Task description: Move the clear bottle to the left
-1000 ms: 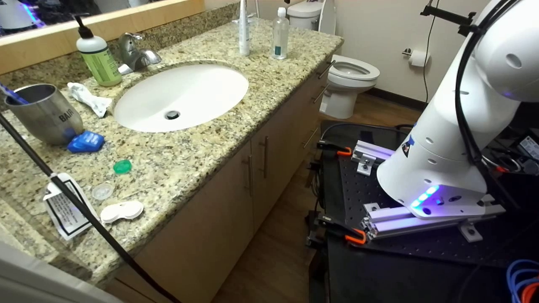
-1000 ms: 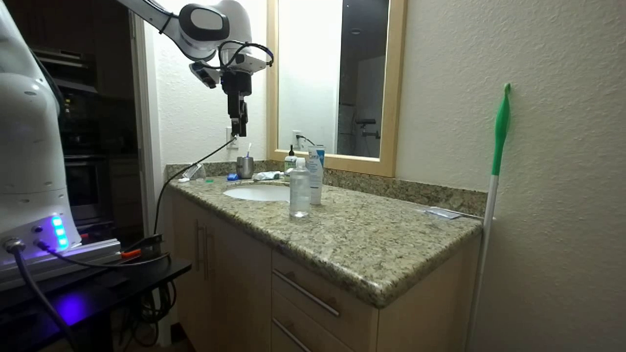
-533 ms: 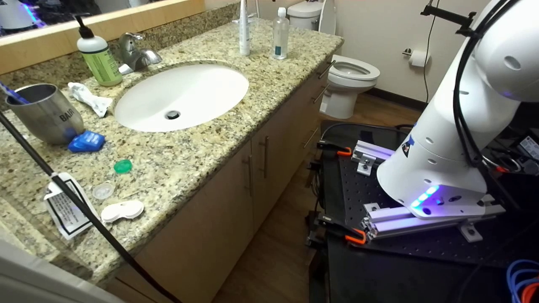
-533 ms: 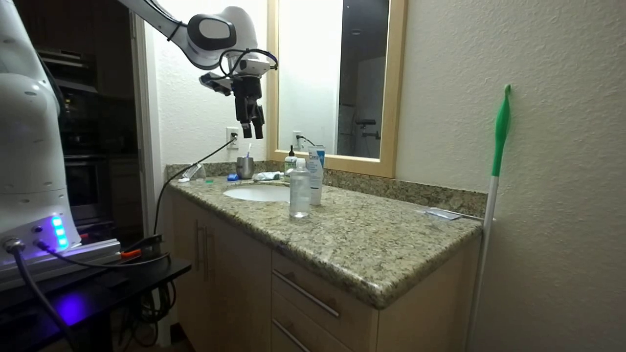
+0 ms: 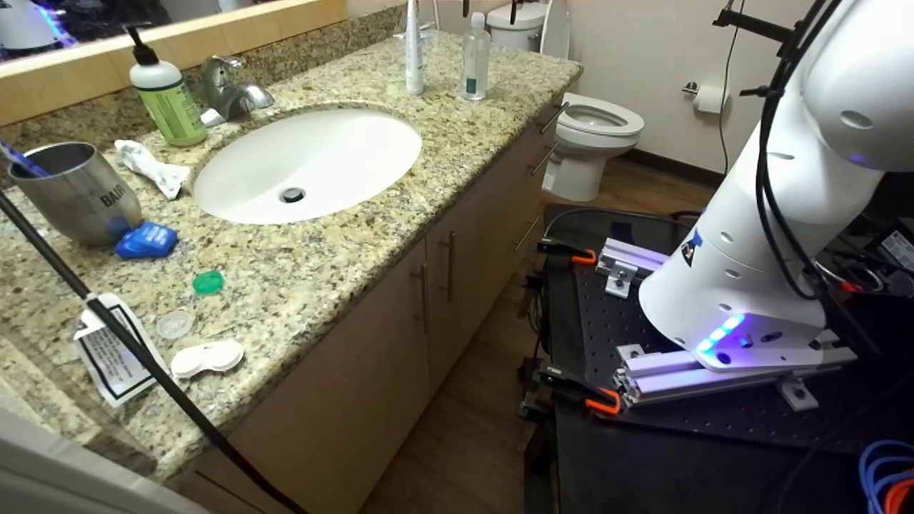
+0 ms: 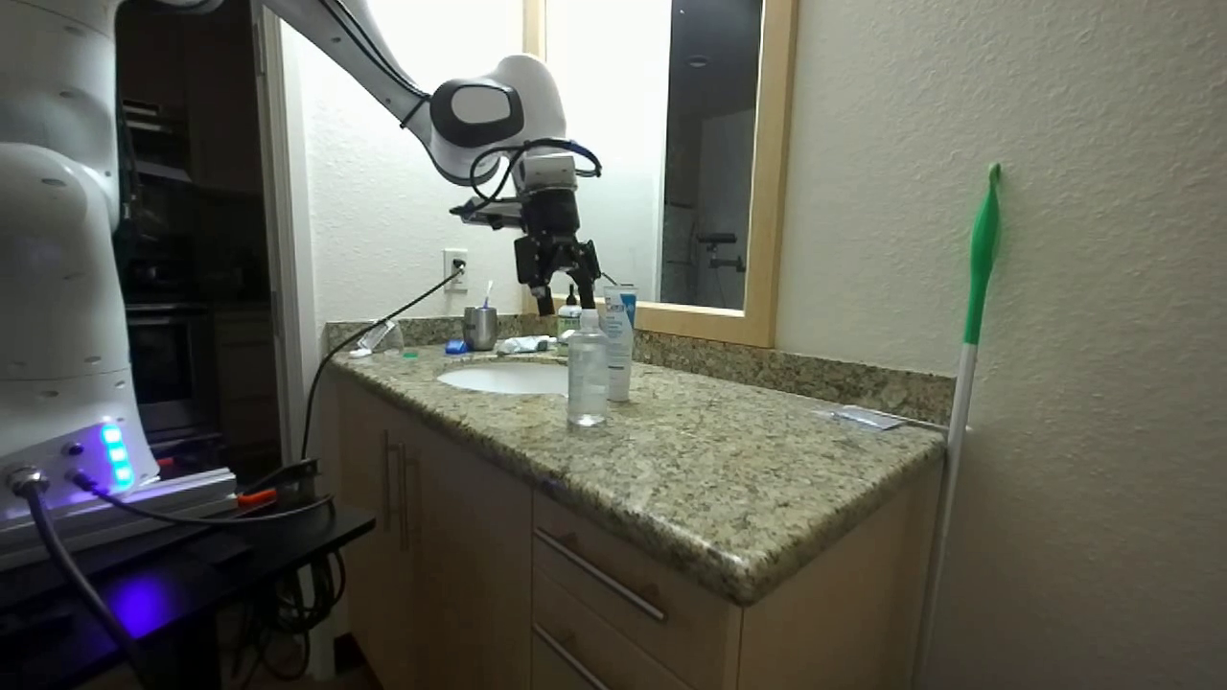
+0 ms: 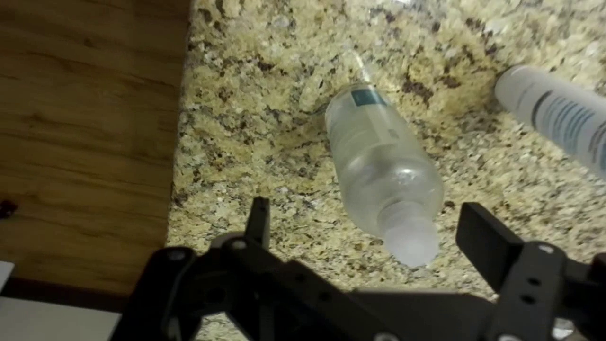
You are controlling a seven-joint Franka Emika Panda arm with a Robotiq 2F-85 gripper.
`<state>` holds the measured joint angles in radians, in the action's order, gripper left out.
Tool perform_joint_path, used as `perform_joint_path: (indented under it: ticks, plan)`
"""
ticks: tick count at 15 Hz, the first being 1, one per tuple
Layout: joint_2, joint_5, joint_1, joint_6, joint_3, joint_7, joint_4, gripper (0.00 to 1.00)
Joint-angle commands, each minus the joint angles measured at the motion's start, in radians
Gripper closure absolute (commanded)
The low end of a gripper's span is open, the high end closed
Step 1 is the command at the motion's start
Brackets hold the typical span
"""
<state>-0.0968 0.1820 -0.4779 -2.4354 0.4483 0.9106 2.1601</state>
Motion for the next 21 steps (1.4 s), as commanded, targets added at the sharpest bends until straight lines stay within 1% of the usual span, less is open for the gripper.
perform_joint_path:
  ticks: [1, 3, 4, 6, 7, 9, 10, 11, 19, 20, 21]
  plan:
    - [-0.029, -0.006, 0.019, 0.000, 0.025, 0.027, -0.018, 0.00]
    - [-0.059, -0.008, 0.021, 0.000, 0.031, 0.054, -0.037, 0.00]
    - [-0.083, -0.002, 0.025, -0.028, 0.033, 0.075, -0.039, 0.00]
    - [-0.117, -0.026, 0.024, -0.039, 0.037, 0.096, -0.046, 0.00]
    - [-0.076, -0.012, 0.030, -0.006, 0.037, 0.073, -0.039, 0.00]
    - [-0.096, -0.017, 0.032, -0.021, 0.040, 0.087, -0.041, 0.00]
    - [-0.094, -0.029, 0.031, -0.022, 0.036, 0.072, -0.040, 0.25]
    - [-0.092, -0.030, 0.033, -0.025, 0.036, 0.071, -0.039, 0.26]
    - [-0.094, -0.072, 0.039, -0.025, 0.029, 0.034, -0.054, 0.82]
    - [-0.093, -0.085, 0.037, -0.011, 0.025, 0.018, -0.058, 0.89]
    - [-0.084, -0.123, 0.031, 0.023, 0.014, -0.022, -0.065, 0.94]
